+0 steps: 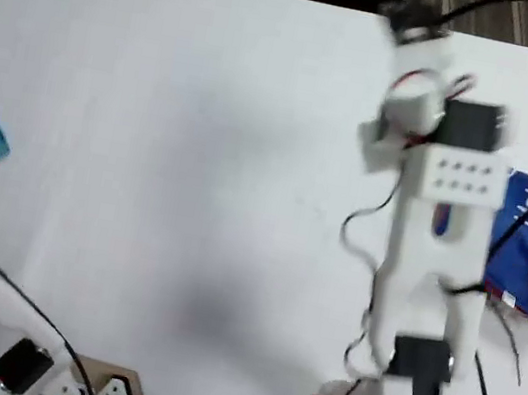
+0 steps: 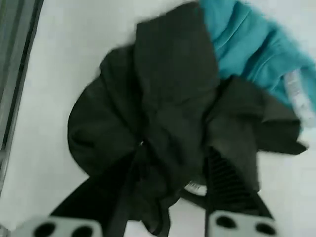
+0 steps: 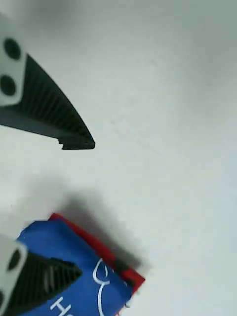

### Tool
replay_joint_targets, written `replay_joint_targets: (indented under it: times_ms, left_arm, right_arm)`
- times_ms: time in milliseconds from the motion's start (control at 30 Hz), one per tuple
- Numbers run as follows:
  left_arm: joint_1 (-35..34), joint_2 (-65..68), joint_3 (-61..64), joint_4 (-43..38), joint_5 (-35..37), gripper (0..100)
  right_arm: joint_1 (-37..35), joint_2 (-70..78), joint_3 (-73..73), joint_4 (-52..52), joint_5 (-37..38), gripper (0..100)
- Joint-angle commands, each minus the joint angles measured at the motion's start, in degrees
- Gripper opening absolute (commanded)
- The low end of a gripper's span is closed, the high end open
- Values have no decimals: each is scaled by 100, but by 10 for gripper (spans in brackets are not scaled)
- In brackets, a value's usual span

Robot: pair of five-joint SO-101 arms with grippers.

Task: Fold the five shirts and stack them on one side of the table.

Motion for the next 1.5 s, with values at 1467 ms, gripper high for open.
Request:
replay_joint_targets:
  times_ms: [1467]
  left_arm:
    - [4835,-3982,2774,158,1512,24]
  right_arm:
    - [998,-2624,3745,-110,-62,348]
